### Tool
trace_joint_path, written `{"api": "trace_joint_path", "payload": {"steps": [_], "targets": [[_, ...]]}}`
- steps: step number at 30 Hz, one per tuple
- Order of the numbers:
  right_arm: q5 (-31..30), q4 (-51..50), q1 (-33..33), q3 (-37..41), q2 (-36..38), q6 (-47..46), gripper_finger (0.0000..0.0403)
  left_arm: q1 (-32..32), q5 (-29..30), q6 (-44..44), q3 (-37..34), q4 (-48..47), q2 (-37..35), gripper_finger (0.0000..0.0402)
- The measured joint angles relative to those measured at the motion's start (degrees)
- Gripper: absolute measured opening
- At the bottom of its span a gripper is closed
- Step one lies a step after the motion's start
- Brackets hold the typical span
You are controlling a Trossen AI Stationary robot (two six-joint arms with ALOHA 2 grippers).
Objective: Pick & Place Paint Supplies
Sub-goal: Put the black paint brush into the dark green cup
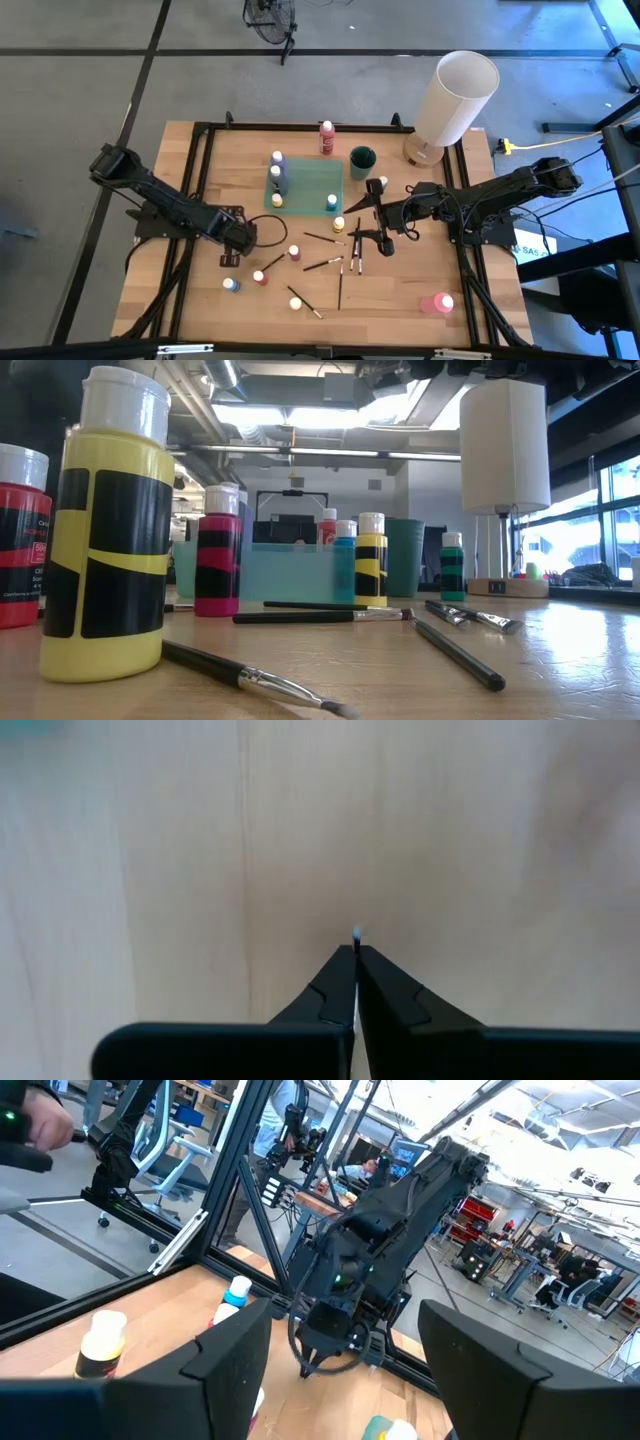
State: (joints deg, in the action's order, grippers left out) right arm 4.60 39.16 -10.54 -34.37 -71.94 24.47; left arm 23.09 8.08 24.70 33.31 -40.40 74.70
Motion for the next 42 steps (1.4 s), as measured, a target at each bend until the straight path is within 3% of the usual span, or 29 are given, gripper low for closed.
{"api": "trace_joint_path", "payload": {"steps": [11,21,25,32,42], "targets": [[0.00,0.00,0.02,0.00,0.00,0.00,0.0257,0.00,3.83,-2.41,6.44,-3.08,-0.05,0.0001],[0.04,-0.01,0.00,0.00,0.00,-0.02,0.0257,1.81,13.31,1.59,18.15,-17.87,-0.09,0.0001],[0.47,-1.09,-0.28,0.00,0.00,-0.85,0.0257,3.57,21.39,3.95,23.09,-18.27,-0.11,0.0001],[0.73,-1.65,-0.92,0.00,0.00,-1.51,0.0257,6.83,41.52,4.76,30.12,-14.86,-0.20,0.0001],[0.57,-1.47,-0.92,0.01,0.02,-1.41,0.0257,10.44,57.56,-15.87,31.93,7.30,-3.25,0.0002]]}}
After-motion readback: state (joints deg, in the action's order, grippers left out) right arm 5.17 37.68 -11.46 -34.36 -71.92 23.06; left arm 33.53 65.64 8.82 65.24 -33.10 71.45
